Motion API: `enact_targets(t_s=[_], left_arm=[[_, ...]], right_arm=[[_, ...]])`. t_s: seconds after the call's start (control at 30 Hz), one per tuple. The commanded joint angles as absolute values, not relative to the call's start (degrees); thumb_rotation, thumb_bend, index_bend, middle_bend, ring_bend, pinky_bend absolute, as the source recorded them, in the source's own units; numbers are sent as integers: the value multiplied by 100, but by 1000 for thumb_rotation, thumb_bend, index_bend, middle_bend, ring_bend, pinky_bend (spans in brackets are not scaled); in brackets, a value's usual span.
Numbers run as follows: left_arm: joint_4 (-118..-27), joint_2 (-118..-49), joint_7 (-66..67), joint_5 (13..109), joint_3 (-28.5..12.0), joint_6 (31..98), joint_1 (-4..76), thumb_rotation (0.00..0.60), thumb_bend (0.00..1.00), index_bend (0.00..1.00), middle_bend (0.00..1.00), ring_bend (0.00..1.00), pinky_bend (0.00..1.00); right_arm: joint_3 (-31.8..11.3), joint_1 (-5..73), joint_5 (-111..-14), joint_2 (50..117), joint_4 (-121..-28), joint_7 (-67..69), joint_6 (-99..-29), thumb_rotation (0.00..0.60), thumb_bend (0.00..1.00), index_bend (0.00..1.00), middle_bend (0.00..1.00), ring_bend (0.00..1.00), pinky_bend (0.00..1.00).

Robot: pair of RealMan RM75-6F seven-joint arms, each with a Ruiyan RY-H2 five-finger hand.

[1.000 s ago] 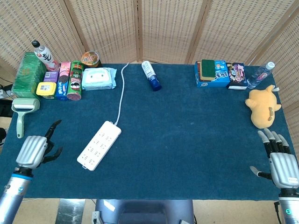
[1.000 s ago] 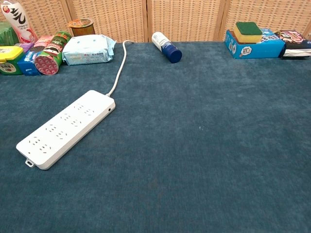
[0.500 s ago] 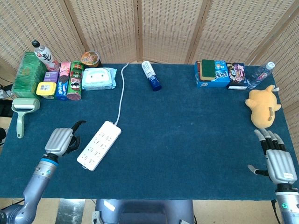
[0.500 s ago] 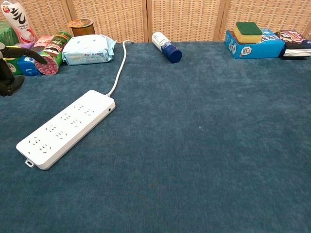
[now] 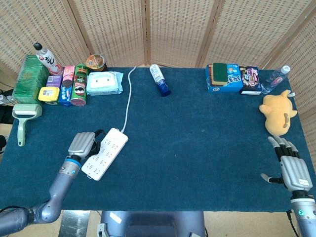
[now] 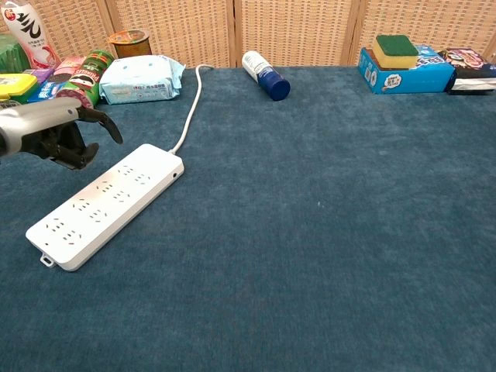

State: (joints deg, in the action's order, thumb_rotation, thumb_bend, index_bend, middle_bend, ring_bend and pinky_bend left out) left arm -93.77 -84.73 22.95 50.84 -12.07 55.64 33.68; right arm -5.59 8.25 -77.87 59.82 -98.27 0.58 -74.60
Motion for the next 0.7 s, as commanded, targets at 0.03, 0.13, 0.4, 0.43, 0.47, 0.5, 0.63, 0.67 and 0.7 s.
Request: enact_targets(t_s=[0.03, 0.13, 0.4, 0.43, 0.47, 0.5, 0.63, 0.67, 0.7], left_arm=[[-9351, -8602, 2424, 4953, -1136, 5599, 3475, 600, 686, 322, 1000, 1000, 1000], [-9364, -8654, 2534, 4889, -1087, 5721, 3505, 600, 683, 323, 1000, 1000, 1000], [-9178, -8823, 2572, 4885, -1087, 5795, 3635, 600, 677, 323, 1000, 1000, 1000], [-9123, -8855, 2593, 4855, -1084, 5761, 3671, 600, 675, 323, 1000, 1000, 1000], [-9072, -8889, 2598, 4807, -1086, 5720, 3706, 600, 673, 323, 1000, 1000, 1000], [-9032, -8914, 2599, 4768, -1085, 5688, 3735, 600, 672, 323, 1000, 1000, 1000], [-8908, -8993, 2613, 4762, -1064, 5704, 3791, 600, 667, 323, 1000, 1000, 1000], [-8888, -9005, 2606, 4762, -1059, 5698, 3801, 600, 665, 323, 1000, 1000, 1000], [-8872, -9013, 2595, 4751, -1053, 5670, 3818, 600, 665, 323, 1000, 1000, 1000]], right_arm=[[-548, 819, -7821, 5958, -9814, 114, -7480, 600, 0, 0, 24, 22, 0], [-543, 817, -7831, 5945, -9807, 152, -7489, 600, 0, 0, 24, 21, 0], [-526, 815, -7844, 5933, -9818, 163, -7506, 600, 0, 0, 24, 21, 0], [-527, 818, -7836, 5935, -9815, 161, -7501, 600, 0, 0, 24, 21, 0], [-528, 821, -7827, 5935, -9813, 160, -7498, 600, 0, 0, 24, 21, 0], [-529, 823, -7819, 5937, -9807, 158, -7495, 600, 0, 0, 24, 21, 0], [-523, 829, -7807, 5943, -9794, 157, -7485, 600, 0, 0, 24, 21, 0], [-521, 828, -7810, 5941, -9795, 158, -7489, 600, 0, 0, 24, 21, 0], [-520, 828, -7816, 5941, -9797, 162, -7495, 600, 0, 0, 24, 21, 0]])
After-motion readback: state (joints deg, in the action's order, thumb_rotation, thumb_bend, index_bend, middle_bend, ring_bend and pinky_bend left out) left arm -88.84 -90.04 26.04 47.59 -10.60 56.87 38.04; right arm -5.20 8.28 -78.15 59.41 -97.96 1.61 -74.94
